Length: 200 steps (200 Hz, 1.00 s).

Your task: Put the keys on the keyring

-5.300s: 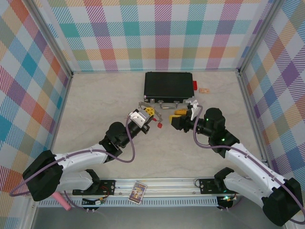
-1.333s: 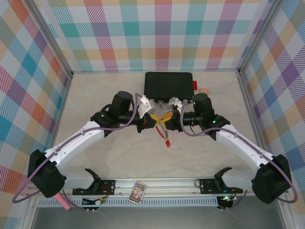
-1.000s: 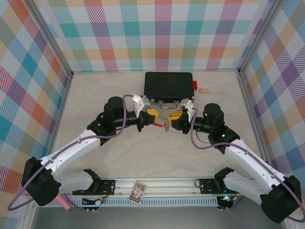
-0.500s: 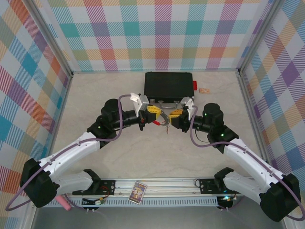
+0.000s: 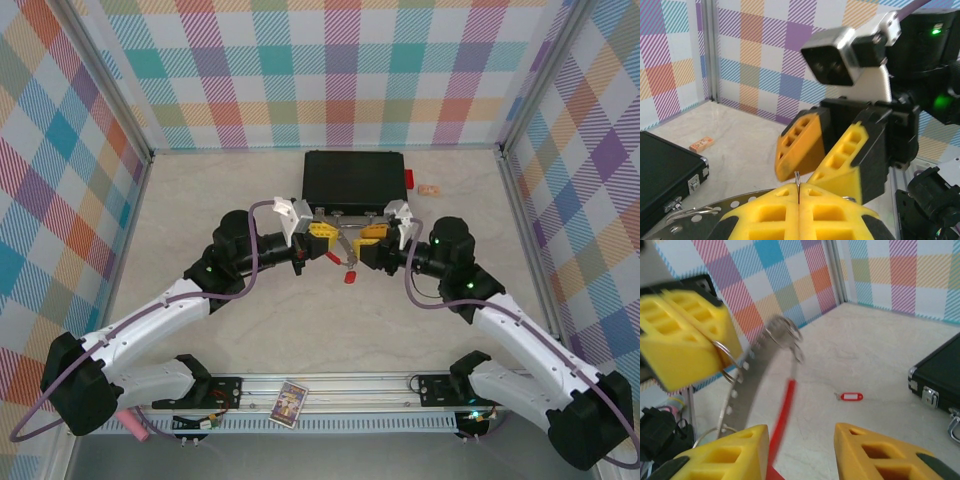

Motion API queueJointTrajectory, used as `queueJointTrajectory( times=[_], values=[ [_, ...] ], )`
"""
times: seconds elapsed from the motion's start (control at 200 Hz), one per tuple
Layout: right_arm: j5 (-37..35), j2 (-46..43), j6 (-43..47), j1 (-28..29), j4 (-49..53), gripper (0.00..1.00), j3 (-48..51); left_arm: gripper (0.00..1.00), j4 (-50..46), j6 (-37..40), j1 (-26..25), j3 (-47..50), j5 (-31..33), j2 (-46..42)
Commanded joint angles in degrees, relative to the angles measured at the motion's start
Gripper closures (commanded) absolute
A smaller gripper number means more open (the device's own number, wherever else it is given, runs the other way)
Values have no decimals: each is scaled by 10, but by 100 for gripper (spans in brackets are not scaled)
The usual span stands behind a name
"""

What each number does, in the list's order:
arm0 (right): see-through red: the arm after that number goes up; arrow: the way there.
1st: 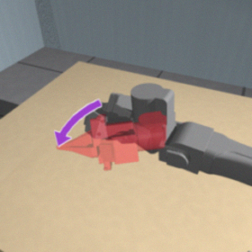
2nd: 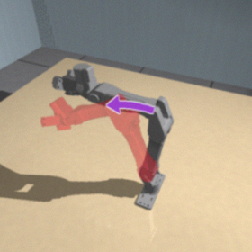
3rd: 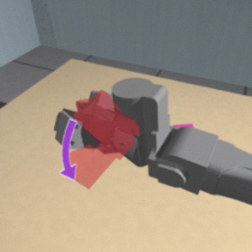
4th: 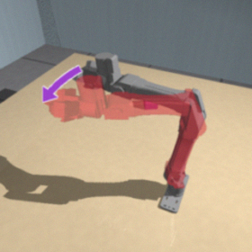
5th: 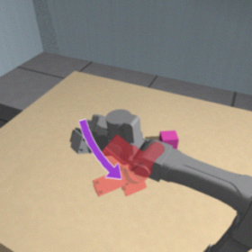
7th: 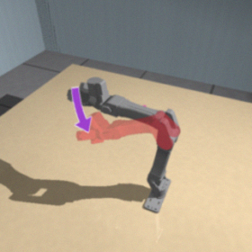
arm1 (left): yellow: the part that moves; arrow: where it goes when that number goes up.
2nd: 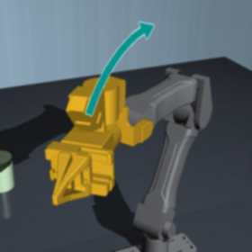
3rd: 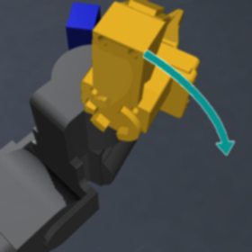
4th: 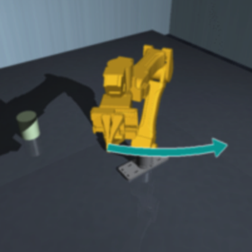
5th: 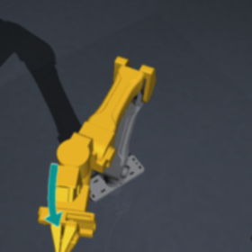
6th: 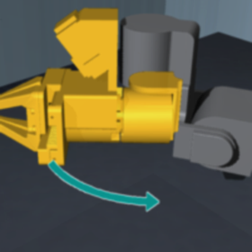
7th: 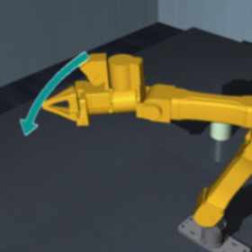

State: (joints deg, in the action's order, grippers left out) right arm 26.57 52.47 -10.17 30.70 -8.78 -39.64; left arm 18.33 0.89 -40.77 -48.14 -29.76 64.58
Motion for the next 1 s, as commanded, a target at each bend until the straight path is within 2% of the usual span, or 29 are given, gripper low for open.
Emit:
queueJointTrajectory(
  times=[0.0, 0.13, 0.48, 0.6, 0.82, 0.995],
  values=[
    [5, -21, -22, 6, -41, 58, 4, 100, 21, 6, -4, 3, 6, -9],
    [14, -10, -12, 23, -29, 54, -1, 100, 23, 6, -4, 2, 4, -4],
    [2, 21, 8, 50, -18, 52, -11, 100, 33, 0, -6, -1, 10, -1],
    [-6, 20, 4, 50, -12, 52, -11, 100, 80, -25, -7, 14, 17, -1],
    [-102, -25, -29, 45, -33, 51, 20, 100, 215, -89, -6, 59, 51, 3],
    [-93, -41, -57, 24, -64, 56, 13, 100, 270, -114, -7, 73, 50, 9]
  ],
)
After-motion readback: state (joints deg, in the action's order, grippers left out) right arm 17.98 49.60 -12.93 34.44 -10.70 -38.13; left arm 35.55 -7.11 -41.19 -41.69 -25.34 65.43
